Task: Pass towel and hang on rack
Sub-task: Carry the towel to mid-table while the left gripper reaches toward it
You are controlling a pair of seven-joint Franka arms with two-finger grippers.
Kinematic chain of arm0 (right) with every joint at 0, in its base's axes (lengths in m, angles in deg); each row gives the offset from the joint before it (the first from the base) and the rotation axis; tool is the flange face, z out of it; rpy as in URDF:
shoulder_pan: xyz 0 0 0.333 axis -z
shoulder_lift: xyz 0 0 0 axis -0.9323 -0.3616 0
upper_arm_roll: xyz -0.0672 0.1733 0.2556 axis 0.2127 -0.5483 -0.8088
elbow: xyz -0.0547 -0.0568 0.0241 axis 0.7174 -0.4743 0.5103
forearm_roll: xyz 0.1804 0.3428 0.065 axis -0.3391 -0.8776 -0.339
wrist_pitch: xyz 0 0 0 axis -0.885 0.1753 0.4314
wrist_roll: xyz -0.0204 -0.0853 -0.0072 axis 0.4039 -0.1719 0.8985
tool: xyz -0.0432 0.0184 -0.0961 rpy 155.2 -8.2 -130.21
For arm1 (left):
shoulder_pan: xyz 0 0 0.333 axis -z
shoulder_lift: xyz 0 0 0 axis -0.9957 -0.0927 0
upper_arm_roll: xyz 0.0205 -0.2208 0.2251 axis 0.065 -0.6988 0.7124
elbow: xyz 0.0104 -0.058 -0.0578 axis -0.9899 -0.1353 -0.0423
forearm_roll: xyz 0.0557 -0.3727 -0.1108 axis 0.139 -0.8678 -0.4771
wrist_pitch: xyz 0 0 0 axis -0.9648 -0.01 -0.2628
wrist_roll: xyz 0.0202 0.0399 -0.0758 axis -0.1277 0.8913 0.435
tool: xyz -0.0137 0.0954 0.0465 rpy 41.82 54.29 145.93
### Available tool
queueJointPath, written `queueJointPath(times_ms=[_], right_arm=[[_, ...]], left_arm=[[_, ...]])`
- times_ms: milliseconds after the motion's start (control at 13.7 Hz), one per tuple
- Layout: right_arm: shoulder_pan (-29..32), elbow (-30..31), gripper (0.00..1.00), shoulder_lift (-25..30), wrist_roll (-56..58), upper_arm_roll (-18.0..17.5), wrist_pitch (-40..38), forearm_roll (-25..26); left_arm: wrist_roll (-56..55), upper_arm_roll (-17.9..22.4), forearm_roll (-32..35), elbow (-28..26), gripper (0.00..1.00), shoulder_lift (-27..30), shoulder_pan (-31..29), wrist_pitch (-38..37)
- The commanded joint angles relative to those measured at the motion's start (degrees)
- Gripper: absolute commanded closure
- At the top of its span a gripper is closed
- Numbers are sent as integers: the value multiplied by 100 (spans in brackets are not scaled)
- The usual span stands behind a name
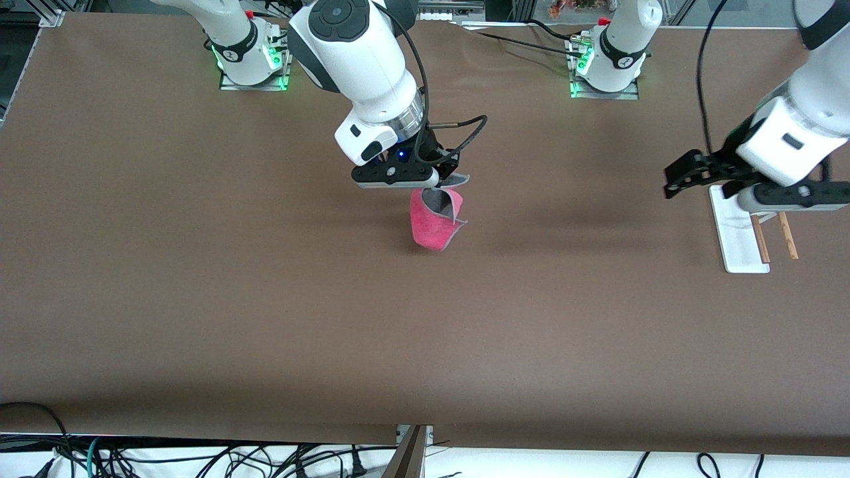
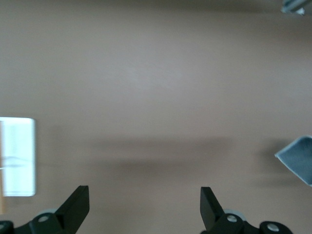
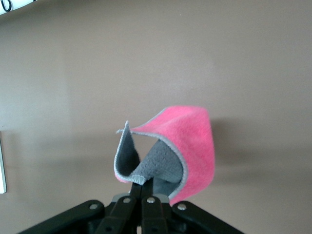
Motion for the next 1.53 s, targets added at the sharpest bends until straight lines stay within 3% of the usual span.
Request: queueJointPath(times_ms=[0, 218, 364, 582, 800, 1164, 1455], right_arm=[[-121, -144, 100, -88, -70, 48, -3, -28], [-297, -144, 100, -158, -61, 48, 85, 24], [-306, -153, 100, -185, -26, 57, 190, 33], [-341, -162, 100, -211, 359, 48, 226, 243], [-437, -171, 100, -211, 554, 57, 261, 463], [-569, -171, 100, -290, 782, 57, 270, 833], [-570, -171, 100, -290, 774, 57, 279, 824]], left_arm=[[79, -10, -169, -466, 0, -124, 93, 193], [306, -54, -309, -723, 0, -301, 225, 210], [1234, -133, -1070, -836, 0, -336, 225, 508], [2221, -185, -2039, -1424, 0, -292, 216, 1071], [3468, -466, -2094, -1592, 0, -301, 207, 1238], [5148, -1055, -2374, -2365, 0, -292, 199, 2564], [4984, -1556, -2428, -2384, 0, -327, 199, 2944]])
